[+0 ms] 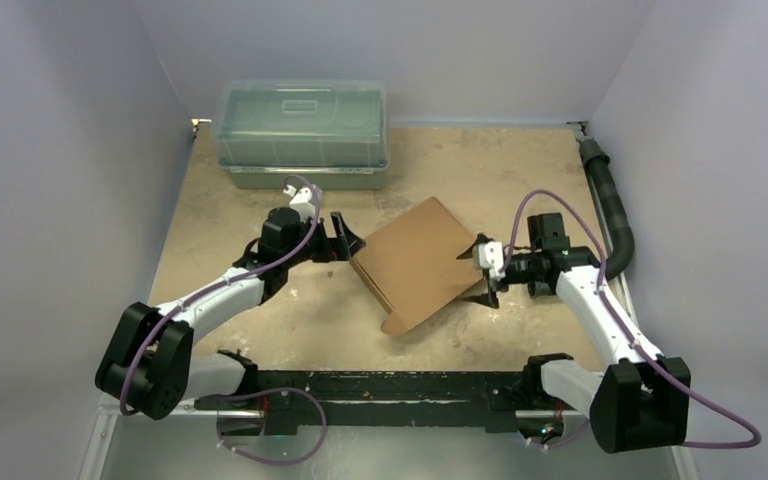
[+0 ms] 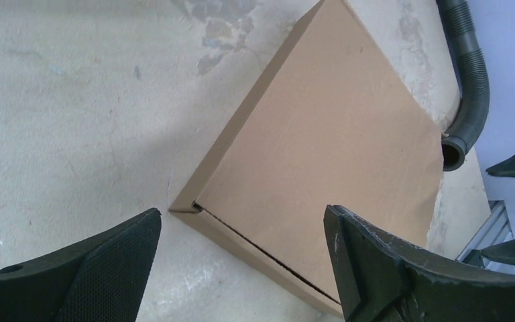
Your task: Fold the paper box
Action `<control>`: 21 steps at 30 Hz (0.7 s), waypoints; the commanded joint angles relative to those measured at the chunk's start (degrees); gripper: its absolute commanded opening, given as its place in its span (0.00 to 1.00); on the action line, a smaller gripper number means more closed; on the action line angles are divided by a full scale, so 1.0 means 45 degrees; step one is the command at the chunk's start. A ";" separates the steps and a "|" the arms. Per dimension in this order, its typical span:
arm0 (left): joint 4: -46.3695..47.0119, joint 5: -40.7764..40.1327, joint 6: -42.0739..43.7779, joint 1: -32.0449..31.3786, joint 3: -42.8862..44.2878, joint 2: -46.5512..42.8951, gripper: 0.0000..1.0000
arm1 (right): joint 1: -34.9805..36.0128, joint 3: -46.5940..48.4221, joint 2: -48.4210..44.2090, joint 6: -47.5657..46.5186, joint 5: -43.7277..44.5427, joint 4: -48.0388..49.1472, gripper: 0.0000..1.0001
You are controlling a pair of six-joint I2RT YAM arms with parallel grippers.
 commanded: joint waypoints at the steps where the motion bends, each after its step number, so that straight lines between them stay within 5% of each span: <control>1: 0.1599 0.0213 0.1152 0.0067 0.0479 0.0090 0.90 | -0.0638 0.1718 0.0224 0.6495 -0.1493 0.1137 0.86; 7: 0.3343 0.0261 0.1680 0.0067 -0.0123 0.0781 0.88 | -0.2830 0.1527 0.1072 0.9244 -0.2655 0.1101 0.78; 10: 0.3447 0.0218 0.2095 0.0067 0.0106 0.1330 0.88 | -0.3614 0.1624 0.1829 1.0683 -0.2459 0.1491 0.53; 13: 0.3510 0.0328 0.2675 0.0047 0.0485 0.1856 0.87 | -0.4413 0.1364 0.2238 1.3439 -0.2205 0.3324 0.38; 16: 0.3450 0.0446 0.3151 0.0005 0.0937 0.2303 0.87 | -0.5175 0.0782 0.2542 1.6990 -0.1622 0.5679 0.38; 21: 0.3241 0.0335 0.3737 -0.0455 0.1721 0.3344 0.87 | -0.5783 0.0508 0.3511 1.7346 -0.1917 0.5105 0.41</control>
